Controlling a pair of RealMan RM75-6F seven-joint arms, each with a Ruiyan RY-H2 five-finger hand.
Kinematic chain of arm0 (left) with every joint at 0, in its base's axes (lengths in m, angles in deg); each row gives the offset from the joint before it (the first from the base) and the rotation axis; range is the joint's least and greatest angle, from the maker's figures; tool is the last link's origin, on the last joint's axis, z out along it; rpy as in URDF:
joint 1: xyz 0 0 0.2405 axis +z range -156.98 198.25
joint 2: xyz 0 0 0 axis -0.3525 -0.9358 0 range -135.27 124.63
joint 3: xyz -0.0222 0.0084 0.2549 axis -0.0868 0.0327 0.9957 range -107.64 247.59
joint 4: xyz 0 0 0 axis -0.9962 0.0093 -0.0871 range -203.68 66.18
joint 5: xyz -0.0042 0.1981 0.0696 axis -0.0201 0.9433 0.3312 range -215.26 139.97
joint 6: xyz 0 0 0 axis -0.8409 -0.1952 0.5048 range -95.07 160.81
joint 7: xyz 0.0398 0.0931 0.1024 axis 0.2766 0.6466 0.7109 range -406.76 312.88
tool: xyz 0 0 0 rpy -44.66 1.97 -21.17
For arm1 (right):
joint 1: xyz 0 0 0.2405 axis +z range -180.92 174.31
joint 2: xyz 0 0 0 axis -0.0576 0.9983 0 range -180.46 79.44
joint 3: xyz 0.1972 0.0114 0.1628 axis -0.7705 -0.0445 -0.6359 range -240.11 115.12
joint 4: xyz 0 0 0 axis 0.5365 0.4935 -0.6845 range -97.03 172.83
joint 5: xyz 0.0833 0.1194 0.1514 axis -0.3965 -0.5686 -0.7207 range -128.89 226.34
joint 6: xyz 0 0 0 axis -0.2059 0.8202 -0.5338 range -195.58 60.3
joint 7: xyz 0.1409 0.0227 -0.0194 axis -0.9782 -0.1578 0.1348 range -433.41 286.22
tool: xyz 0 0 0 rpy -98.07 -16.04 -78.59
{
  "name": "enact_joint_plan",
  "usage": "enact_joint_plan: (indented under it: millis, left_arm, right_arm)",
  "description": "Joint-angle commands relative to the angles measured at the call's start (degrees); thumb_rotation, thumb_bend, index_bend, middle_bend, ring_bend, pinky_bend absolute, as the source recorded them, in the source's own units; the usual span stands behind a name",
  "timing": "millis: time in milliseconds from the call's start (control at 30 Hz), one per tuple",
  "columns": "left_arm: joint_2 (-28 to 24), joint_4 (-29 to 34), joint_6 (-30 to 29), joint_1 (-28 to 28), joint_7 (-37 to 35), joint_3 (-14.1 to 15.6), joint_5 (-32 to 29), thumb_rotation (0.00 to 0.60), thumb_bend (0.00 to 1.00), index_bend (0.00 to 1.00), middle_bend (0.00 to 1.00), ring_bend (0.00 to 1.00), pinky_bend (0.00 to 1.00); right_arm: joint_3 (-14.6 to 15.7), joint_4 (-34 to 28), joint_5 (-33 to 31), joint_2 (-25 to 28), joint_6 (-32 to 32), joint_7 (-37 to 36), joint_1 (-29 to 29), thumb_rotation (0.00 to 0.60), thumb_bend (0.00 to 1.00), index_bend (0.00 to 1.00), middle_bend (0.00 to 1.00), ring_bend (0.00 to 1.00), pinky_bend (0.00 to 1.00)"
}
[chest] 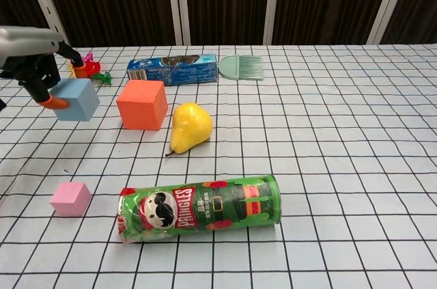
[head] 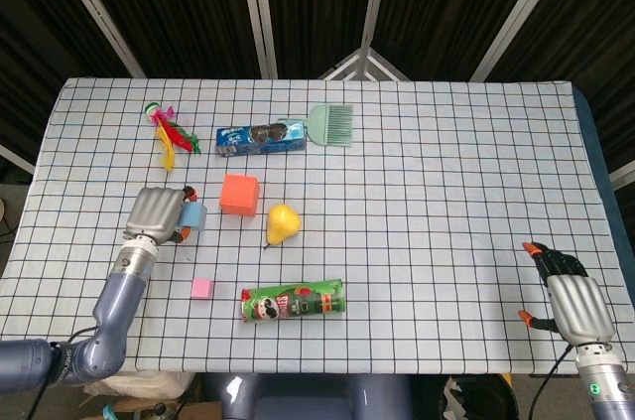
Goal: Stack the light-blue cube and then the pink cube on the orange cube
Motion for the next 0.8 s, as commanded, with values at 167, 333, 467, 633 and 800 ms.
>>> enact_joint_plan:
  millis: [167, 333, 467, 633, 800]
  left_arm:
    - [-1.57, 2.75, -2.74, -3.92, 4.56, -5.08, -7.95, 0.6, 0.36, 0.38, 0.84, 0.79, 0.85]
    - [-0.62, 0.34, -0.79, -7.3, 5.83, -8.83, -15.9, 0.6, 0.36, 0.39, 0.84, 0.79, 0.86]
    - [0.52, -2.05, 0.08, -9.88, 7.1, -10.27, -18.96, 0.6, 0.36, 0.4, 0.84, 0.79, 0.86]
    - [1.5, -4.4, 0.89, -11.6, 7.75, -10.57, -20.49, 0.6, 0.36, 0.4, 0.84, 0.79, 0.86]
    - [2.72, -7.85, 3.41, -13.13, 8.24, -10.27, -21.67, 0.6, 0.36, 0.4, 0.84, 0.79, 0.86]
  right_arm:
    - [0.0, 0.03, -0.34, -0.06, -0.29, 0.13, 0.06, 0.6, 0.17, 0.11, 0.14, 0.15, 0.16]
    - [-0.06, 0.14, -0.79, 0.04, -0.47, -0.13, 0.03, 0.6, 0.17, 0.11, 0.14, 0.15, 0.16]
    - [-0.22, 0.15, -1.13, 0.18, -0.05, -0.15, -0.22, 0.6, 0.17, 0.11, 0.14, 0.15, 0.16]
    - [-0.38, 0.02, -1.4, 0.3, 0.53, 0.25, -0.49, 0.6, 0.17, 0.11, 0.14, 0.15, 0.16]
    - [-0.55, -0.09, -1.78, 0.21, 0.7, 0.78, -0.58, 0.6, 0.17, 0.11, 0.14, 0.15, 0.16]
